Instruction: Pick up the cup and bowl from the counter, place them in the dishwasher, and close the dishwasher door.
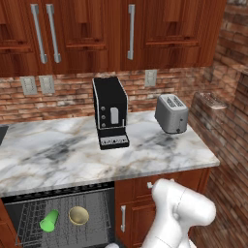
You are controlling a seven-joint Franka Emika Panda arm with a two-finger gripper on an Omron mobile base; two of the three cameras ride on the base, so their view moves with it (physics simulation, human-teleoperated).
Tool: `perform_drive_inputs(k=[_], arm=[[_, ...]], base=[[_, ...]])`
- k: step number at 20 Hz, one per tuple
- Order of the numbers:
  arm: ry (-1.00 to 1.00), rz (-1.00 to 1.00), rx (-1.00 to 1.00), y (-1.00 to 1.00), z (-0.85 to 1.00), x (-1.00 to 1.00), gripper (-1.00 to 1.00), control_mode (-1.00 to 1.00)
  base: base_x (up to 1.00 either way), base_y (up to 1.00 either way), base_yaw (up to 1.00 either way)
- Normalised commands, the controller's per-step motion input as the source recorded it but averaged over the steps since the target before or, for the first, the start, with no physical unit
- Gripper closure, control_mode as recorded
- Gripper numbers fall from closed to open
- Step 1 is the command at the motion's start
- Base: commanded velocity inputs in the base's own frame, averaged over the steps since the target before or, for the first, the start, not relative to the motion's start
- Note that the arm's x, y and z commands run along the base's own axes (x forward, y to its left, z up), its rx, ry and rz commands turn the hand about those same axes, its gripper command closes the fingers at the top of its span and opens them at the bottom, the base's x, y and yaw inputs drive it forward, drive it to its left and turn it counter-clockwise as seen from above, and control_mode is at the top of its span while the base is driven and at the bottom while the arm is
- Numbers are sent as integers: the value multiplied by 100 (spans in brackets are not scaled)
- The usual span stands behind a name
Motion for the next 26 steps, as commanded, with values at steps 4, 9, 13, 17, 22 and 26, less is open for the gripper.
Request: perform_drive_inputs(k=[4, 9, 13, 17, 22, 26], arm=[[-57, 21, 8, -21, -70, 0, -100, -100], [-47, 16, 8, -17, -95, 0, -100, -100], [-44, 15, 2, -22, -100, 0, -100, -100], [-45, 11, 0, -38, -89, 0, -100, -100], [-43, 1, 0, -73, -68, 7, -100, -100], [-34, -5, 0, -95, -69, 50, -100, -100]], base=[[0, 0, 0], [0, 0, 0], [0, 0, 0], [0, 0, 0], [0, 0, 0], [0, 0, 0]])
